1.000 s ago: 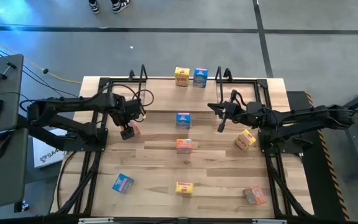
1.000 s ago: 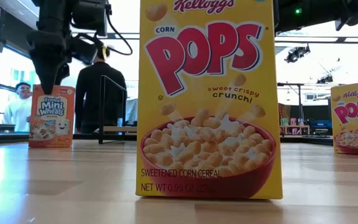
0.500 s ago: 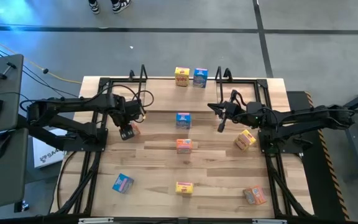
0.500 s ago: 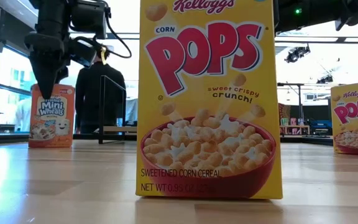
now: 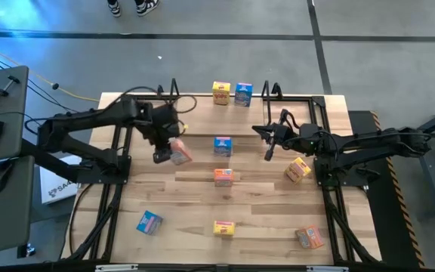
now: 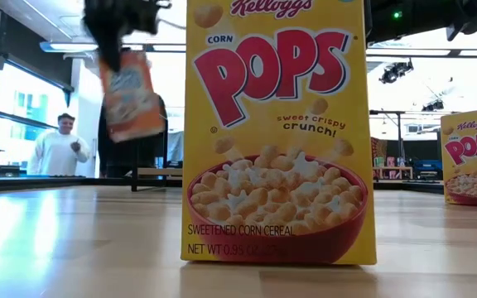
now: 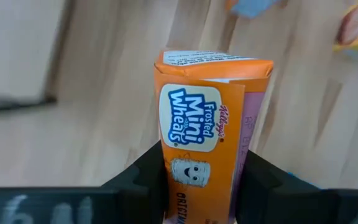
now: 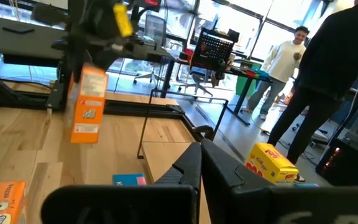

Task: Stack cereal on shelf
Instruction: Put the left orange cereal box on the shelf

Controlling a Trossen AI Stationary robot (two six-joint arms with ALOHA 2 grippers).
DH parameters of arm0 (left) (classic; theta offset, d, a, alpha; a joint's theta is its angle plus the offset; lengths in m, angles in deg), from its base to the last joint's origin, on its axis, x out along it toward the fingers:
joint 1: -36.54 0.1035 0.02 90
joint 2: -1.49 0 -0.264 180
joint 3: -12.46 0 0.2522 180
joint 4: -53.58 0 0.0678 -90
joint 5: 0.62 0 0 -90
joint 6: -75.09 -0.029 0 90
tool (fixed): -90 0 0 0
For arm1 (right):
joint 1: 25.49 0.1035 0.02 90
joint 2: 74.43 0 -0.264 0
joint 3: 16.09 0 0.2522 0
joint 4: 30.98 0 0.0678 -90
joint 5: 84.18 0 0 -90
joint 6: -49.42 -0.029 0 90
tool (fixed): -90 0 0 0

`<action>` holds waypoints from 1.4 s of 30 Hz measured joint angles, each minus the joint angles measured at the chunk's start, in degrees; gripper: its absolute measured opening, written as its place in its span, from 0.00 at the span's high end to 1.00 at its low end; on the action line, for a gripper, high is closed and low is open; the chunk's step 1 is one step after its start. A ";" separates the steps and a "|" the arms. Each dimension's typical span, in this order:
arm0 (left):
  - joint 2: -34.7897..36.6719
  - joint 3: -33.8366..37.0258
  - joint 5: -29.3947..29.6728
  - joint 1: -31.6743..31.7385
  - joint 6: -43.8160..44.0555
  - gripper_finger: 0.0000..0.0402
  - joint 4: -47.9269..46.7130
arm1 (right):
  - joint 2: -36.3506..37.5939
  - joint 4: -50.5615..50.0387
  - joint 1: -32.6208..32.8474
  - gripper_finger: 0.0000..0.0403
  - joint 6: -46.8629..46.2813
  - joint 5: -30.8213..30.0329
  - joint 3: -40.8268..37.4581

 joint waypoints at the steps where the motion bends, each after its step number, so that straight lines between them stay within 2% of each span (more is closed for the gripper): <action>1: -1.31 -2.45 0.15 0.05 -1.47 0.71 -0.85 | 0.00 -0.01 0.00 1.00 -0.01 0.32 0.00; 10: -17.49 -25.54 7.74 4.94 -19.92 0.71 -9.65 | 0.00 -0.73 0.00 1.00 0.09 2.89 0.07; 18: -29.77 -36.95 12.33 14.38 -33.45 0.71 -6.69 | -0.02 -1.79 0.00 1.00 0.65 3.95 0.07; 24: -37.44 -41.02 14.22 20.75 -36.28 0.71 -6.68 | -0.02 -2.45 0.00 1.00 0.61 4.19 0.07; 29: -41.28 -41.50 15.36 23.82 -38.65 0.71 -5.01 | -0.02 -2.60 0.00 1.00 0.63 4.28 0.07; 38: -44.12 -41.54 15.70 26.18 -40.44 0.71 -0.49 | -0.02 -2.59 0.00 1.00 0.64 4.35 0.07; 42: -44.17 -41.59 16.11 26.51 -40.24 0.67 -0.10 | -0.02 -2.59 0.00 1.00 0.64 4.35 0.07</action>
